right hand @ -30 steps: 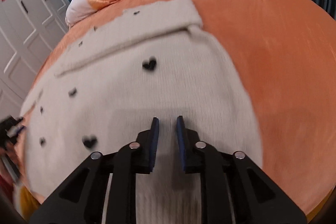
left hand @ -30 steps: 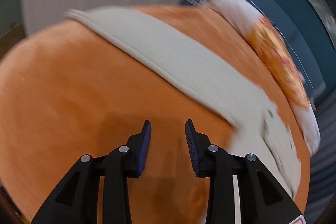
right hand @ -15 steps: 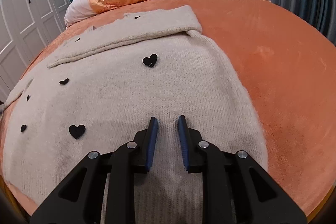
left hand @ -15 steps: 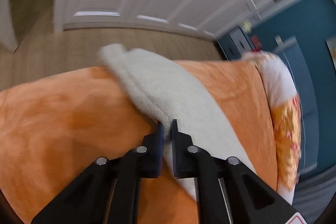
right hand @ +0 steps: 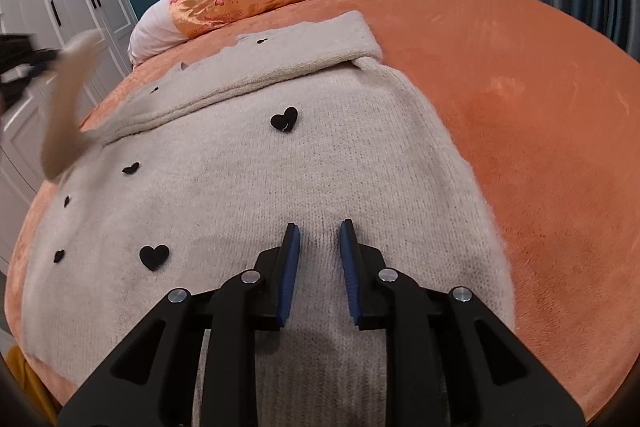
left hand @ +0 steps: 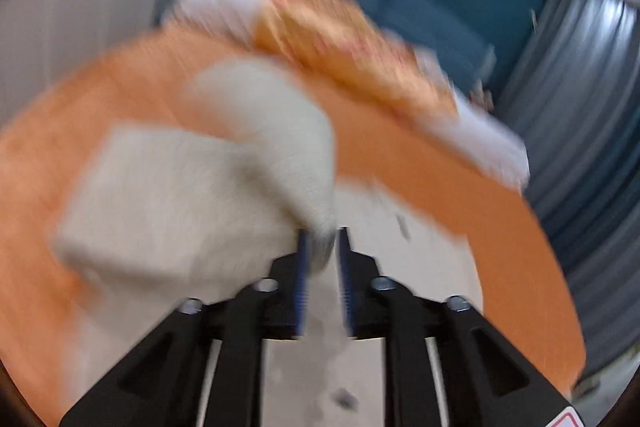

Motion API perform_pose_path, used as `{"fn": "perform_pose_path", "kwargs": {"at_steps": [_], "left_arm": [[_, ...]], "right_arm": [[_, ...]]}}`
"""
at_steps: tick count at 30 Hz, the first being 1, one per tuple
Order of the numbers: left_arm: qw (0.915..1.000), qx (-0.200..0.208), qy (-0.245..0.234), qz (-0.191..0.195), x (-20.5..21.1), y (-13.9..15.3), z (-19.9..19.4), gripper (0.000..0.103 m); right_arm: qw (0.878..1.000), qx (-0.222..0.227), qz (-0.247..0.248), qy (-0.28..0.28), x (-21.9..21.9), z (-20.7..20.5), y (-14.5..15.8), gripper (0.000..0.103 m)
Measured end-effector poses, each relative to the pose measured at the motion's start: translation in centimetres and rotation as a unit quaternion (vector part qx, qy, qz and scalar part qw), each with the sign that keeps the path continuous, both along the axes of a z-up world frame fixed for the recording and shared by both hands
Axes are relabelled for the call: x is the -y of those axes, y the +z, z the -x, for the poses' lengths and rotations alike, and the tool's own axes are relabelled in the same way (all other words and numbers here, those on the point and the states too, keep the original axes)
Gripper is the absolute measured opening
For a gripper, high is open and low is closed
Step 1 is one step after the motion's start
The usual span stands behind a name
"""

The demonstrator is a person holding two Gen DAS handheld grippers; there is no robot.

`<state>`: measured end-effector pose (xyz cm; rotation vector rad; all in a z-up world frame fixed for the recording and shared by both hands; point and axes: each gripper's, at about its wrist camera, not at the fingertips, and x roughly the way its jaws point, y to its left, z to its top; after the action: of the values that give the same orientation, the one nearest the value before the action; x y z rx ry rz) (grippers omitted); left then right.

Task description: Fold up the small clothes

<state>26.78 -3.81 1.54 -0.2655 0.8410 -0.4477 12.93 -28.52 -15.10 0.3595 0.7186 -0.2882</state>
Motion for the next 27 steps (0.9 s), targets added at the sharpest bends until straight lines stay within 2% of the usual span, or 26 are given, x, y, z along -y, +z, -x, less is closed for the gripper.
{"fn": "perform_pose_path", "kwargs": {"at_steps": [2, 5, 6, 9, 11, 14, 15, 17, 21, 24, 25, 26, 27], "left_arm": [[0.9991, -0.041, 0.002, -0.003, 2.2, -3.1, 2.0, 0.042], [0.9945, -0.091, 0.035, 0.038, 0.8, -6.0, 4.1, 0.042], [0.9932, -0.097, 0.044, 0.048, -0.1, -6.2, 4.0, 0.042], [0.9898, -0.095, 0.089, 0.058, -4.5, -5.9, 2.1, 0.044], [0.9878, -0.088, 0.119, 0.05, -7.1, -5.4, 1.0, 0.048], [0.9806, -0.097, 0.163, 0.049, -10.9, -5.4, -1.6, 0.051], [0.9778, -0.103, 0.174, 0.054, -12.0, -5.5, -2.5, 0.056], [0.9735, -0.116, 0.188, 0.057, -13.0, -5.9, -3.6, 0.057], [0.9647, -0.155, 0.199, 0.076, -15.0, -8.0, -4.7, 0.057], [0.9594, -0.169, 0.205, 0.094, -15.4, -9.5, -4.9, 0.057], [0.9609, -0.163, 0.204, 0.092, -15.7, -9.5, -4.6, 0.056], [0.9633, -0.156, 0.202, 0.084, -15.6, -9.4, -4.7, 0.05], [0.9674, -0.144, 0.196, 0.071, -15.3, -9.0, -4.9, 0.028]], "right_arm": [[1.0, 0.0, -0.007, 0.002, 0.2, 0.0, 0.0, 0.02], [1.0, -0.009, -0.016, 0.008, 0.4, -0.1, 0.4, 0.021], [1.0, -0.019, -0.019, 0.01, 0.5, -0.3, 0.8, 0.023], [0.998, -0.038, -0.042, 0.027, 0.7, -1.6, 2.3, 0.047], [0.998, -0.027, -0.048, 0.029, 0.7, -2.9, 3.7, 0.049], [0.997, -0.003, -0.065, 0.036, 0.9, -6.5, 6.0, 0.049], [0.997, -0.002, -0.072, 0.036, 1.0, -8.1, 6.5, 0.049], [0.995, -0.011, -0.089, 0.039, 1.4, -11.9, 7.0, 0.049], [0.995, -0.028, -0.09, 0.027, 2.1, -17.3, 7.0, 0.05], [0.991, -0.063, -0.116, 0.007, 3.0, -20.8, 5.4, 0.052], [0.99, -0.075, -0.122, -0.002, 3.3, -21.6, 4.8, 0.052], [0.988, -0.085, -0.132, -0.011, 3.5, -22.7, 4.2, 0.052], [0.987, -0.088, -0.137, -0.011, 3.4, -23.2, 3.8, 0.043]]}}
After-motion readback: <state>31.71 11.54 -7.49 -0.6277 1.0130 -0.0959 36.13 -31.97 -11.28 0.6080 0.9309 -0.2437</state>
